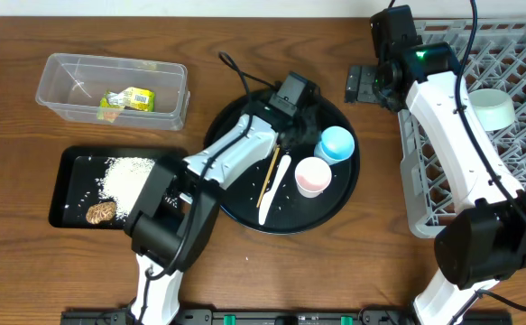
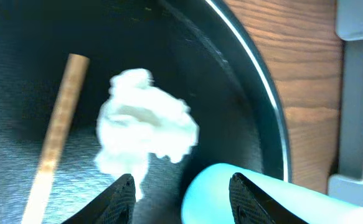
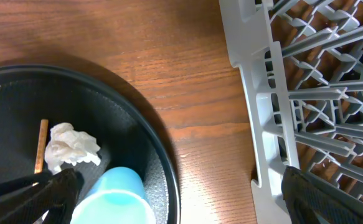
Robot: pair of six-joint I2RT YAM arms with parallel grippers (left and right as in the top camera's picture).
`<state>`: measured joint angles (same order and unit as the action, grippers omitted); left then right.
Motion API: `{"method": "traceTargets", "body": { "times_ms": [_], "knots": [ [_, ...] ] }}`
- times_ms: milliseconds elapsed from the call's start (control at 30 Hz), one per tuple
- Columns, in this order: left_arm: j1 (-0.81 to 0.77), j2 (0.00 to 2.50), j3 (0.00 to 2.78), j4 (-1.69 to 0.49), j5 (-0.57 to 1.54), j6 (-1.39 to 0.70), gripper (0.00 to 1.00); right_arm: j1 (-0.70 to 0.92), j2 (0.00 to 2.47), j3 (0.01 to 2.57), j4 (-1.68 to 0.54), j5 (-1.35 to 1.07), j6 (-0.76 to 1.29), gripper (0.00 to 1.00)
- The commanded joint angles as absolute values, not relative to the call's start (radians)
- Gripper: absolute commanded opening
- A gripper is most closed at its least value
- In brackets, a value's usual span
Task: Sort waste into correct bins and load items into the dishwasher rack
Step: 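Lower the left gripper and grasp the crumpled white tissue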
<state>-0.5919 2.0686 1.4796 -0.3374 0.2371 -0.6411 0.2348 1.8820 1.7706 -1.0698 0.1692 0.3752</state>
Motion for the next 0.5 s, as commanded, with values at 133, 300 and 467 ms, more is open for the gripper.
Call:
{"method": "traceTargets", "body": {
  "times_ms": [133,300,467],
  "knots": [
    [-0.573,2.086,1.477,-0.317,0.238,-0.668,0.53,0.230,1.851,1.785,-1.070,0.176,0.385,0.99],
    [-0.573,2.088,1.477,-0.302,0.223,-0.667,0.54,0.230,1.851,1.785,-1.070,0.176,0.385,0.99],
    [-0.573,2.093,1.477,-0.292,0.220,-0.669,0.54,0.230,1.851,1.785,-1.070,0.176,0.385,0.99]
  ]
}}
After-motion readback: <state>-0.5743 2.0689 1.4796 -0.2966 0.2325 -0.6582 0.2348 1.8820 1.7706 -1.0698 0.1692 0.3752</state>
